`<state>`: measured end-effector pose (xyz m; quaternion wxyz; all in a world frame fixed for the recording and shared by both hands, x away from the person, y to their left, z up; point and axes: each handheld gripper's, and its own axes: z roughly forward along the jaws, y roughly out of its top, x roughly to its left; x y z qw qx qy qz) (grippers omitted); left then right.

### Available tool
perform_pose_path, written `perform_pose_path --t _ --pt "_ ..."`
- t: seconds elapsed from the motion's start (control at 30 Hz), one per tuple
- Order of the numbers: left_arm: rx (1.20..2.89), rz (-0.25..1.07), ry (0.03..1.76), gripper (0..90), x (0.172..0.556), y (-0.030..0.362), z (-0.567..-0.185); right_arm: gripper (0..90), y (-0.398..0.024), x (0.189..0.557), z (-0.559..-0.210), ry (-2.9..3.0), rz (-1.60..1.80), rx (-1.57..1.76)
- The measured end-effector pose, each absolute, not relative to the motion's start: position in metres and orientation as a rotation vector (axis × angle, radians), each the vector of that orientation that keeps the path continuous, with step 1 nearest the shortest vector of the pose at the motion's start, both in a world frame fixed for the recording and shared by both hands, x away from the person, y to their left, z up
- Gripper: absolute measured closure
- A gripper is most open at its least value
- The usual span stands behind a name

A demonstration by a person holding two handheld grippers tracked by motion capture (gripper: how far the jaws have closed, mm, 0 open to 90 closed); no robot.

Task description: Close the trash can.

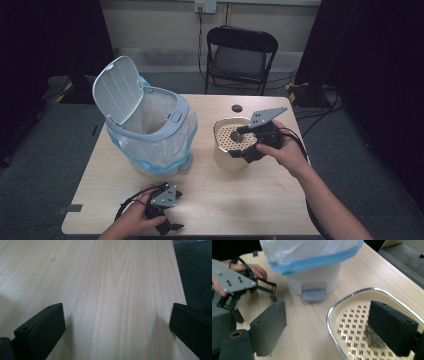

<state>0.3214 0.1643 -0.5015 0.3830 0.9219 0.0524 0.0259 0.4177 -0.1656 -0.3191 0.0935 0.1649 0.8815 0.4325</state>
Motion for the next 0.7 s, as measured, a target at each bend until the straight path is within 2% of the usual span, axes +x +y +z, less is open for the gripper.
perform_pose_path --t 0.7 --pt "2.351 0.059 0.141 0.0 0.321 0.164 -0.502 14.7 -0.193 0.396 -0.382 2.637 1.254 0.573"
